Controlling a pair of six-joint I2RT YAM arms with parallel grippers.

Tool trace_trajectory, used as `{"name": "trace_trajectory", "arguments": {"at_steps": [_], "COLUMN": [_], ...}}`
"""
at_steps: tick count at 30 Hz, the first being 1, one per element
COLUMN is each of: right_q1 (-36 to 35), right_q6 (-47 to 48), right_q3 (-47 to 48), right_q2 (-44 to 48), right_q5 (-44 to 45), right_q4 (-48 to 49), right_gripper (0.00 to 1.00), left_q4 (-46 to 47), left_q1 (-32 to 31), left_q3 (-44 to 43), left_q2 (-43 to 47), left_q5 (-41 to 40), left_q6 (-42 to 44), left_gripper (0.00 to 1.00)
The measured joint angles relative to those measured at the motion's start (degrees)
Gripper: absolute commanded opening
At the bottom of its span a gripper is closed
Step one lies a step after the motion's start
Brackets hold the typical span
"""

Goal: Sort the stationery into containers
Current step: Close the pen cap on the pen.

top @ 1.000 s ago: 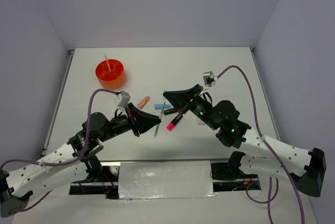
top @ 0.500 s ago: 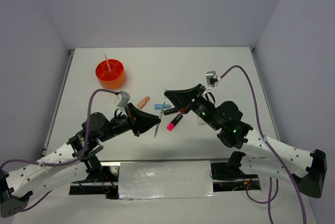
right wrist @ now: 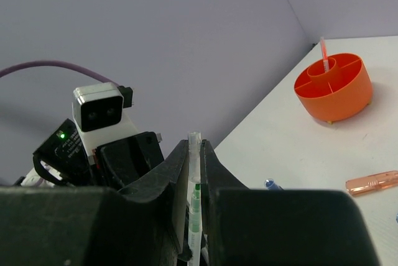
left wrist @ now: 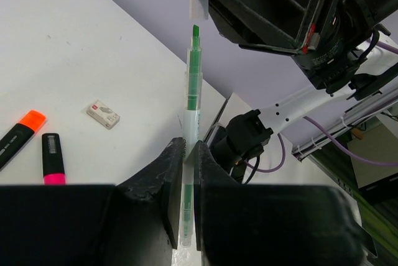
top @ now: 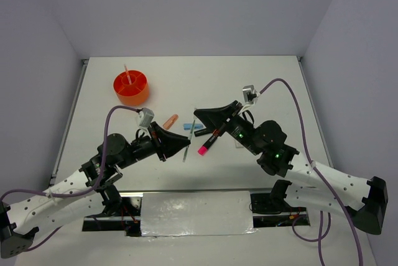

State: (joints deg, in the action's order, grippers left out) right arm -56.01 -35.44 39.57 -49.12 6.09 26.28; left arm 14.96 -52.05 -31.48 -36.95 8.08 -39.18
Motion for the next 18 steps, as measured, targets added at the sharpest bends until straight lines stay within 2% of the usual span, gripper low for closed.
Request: {"name": "trace_trajectory", "arguments": {"at_steps": [14, 18], "right_q1": [-0.22, -0.66], "right_q6": [-2.38, -3.34], "right_q3": [-3.48, -4.48], "right_q2": [-0.98, -1.22], "right_q5": [-1.51, -1.27], "right_q4": [3.82, 6.47], "right_gripper": [0.00, 0.08], "left_q4": [-1.09, -0.79], "left_q1": [0.00, -0.04], "left_q3": [-0.02, -0.02], "left_q2": [0.55, 0.81], "left_q5": [-2.14, -2.82], "left_q6": [0.20, 0.17], "left_gripper": [0.04, 0.01]}}
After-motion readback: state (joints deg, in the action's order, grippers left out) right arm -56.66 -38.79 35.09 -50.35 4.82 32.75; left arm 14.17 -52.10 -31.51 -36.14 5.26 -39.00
